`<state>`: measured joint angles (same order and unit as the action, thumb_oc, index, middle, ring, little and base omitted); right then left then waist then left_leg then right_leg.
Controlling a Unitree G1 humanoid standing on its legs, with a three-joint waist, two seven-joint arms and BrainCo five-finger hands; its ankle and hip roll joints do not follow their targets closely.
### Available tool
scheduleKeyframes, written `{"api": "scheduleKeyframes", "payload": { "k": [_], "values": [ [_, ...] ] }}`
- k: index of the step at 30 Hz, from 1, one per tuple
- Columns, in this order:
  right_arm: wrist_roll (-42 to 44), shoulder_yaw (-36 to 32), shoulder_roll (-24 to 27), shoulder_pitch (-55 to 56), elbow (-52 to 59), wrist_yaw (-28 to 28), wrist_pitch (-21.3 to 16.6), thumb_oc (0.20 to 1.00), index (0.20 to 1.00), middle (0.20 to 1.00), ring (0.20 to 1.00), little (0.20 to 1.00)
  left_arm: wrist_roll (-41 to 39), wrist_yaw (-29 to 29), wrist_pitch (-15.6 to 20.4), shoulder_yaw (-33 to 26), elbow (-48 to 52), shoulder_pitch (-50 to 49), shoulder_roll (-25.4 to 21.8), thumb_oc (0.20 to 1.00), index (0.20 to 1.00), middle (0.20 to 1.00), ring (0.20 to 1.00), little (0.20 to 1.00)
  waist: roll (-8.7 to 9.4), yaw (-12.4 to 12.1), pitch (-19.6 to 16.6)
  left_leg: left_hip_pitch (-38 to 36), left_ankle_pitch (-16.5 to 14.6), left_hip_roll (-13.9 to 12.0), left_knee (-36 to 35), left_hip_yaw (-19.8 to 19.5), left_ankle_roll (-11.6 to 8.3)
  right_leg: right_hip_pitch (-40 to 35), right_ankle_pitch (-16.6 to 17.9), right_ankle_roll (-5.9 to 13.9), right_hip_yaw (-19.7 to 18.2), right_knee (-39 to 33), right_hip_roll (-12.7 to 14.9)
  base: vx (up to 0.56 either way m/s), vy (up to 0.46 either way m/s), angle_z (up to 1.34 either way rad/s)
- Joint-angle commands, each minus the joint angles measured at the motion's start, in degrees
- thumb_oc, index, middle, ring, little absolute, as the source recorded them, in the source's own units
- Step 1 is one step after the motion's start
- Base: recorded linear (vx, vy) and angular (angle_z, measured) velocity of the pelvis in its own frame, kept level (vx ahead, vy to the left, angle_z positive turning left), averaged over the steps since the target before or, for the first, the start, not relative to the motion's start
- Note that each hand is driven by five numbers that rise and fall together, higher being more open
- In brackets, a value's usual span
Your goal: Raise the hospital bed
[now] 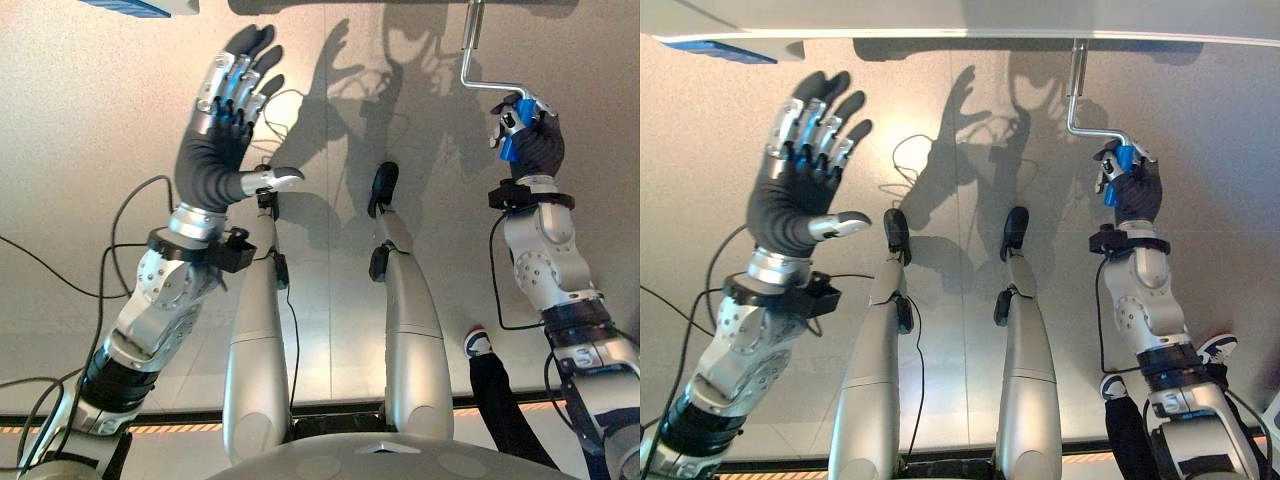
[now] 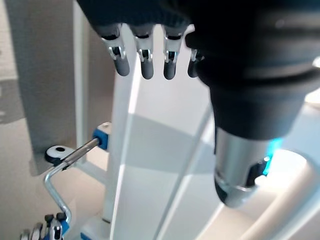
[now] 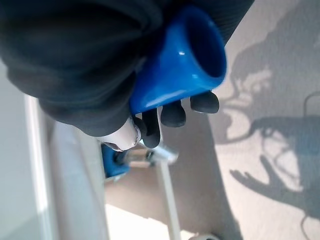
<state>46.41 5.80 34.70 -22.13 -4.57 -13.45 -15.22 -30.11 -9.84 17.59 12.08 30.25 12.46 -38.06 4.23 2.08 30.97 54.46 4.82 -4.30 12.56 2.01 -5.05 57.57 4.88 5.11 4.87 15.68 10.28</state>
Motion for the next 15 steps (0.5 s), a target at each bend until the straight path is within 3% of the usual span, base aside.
{"api": "scheduleKeyframes", "payload": {
  "k": [1,6,10,13,14,15],
  "values": [
    [6.33,-12.49,3.52,8.97,10.84,3.34,-11.12,0.2,0.2,0.2,0.2,0.2,0.08,1.1,2.4,-4.05,6.08,-3.3,-2.5,1.0,1.0,1.0,1.0,1.0,2.2,2.48,-1.17,-2.22,-2.03,-0.74,1.19,-1.44,-0.18,-3.52,-1.48,3.8,1.89,0.94,-1.94,0.0,-0.023,0.04],
    [12.84,-8.57,4.78,12.02,20.52,10.77,-9.58,0.2,0.2,0.2,0.2,0.2,-0.44,2.38,2.21,-6.85,7.46,-6.19,-5.14,1.0,1.0,1.0,1.0,1.0,3.64,2.44,-1.17,-3.06,-1.72,-0.78,0.72,-1.69,-0.23,-5.15,-1.1,3.89,2.66,0.11,-1.94,0.0,-0.006,0.01],
    [16.91,-2.45,8.54,10.6,24.51,16.33,-6.49,0.2,0.2,0.2,0.2,0.2,-0.79,3.27,2.33,-7.12,7.35,-7.43,-6.76,1.0,1.0,1.0,1.0,1.0,4.49,1.61,-1.17,-3.74,-1.29,-0.84,0.19,-2.03,-0.35,-6.6,-0.7,3.99,3.49,-0.88,-1.75,0.0,-0.007,0.04],
    [18.29,2.98,10.51,6.12,24.54,17.34,-4.66,0.2,0.2,0.2,0.2,0.2,-0.52,3.45,2.17,-6.49,6.48,-6.99,-6.96,1.0,1.0,1.0,1.0,1.0,4.7,0.68,-1.17,-3.88,-0.97,-0.84,-0.11,-2.53,-0.39,-7.25,-0.52,4.02,4.21,-1.23,-1.54,0.03,-0.013,0.03],
    [18.93,5.66,10.81,4.85,23.72,17.59,-4.03,0.2,0.2,0.2,0.2,0.2,-0.56,3.48,2.33,-5.79,6.1,-7.19,-6.86,1.0,1.0,1.0,1.0,1.0,4.56,-0.08,-1.17,-5.75,-2.8,-0.93,0.13,-3.15,-0.68,-9.24,-2.23,4.5,4.04,-0.82,-1.62,0.01,-0.015,0.04],
    [19.33,7.71,11.19,1.36,23.42,17.65,-3.76,0.2,0.2,0.2,0.2,0.2,-0.69,3.4,2.36,-5.92,5.92,-6.42,-6.78,1.0,1.0,1.0,1.0,1.0,4.59,-0.25,-1.17,-4.06,-0.93,-0.76,-0.11,-2.89,-0.42,-7.97,-0.57,4.0,4.76,-1.51,-1.33,0.07,-0.009,0.04]
  ]
}}
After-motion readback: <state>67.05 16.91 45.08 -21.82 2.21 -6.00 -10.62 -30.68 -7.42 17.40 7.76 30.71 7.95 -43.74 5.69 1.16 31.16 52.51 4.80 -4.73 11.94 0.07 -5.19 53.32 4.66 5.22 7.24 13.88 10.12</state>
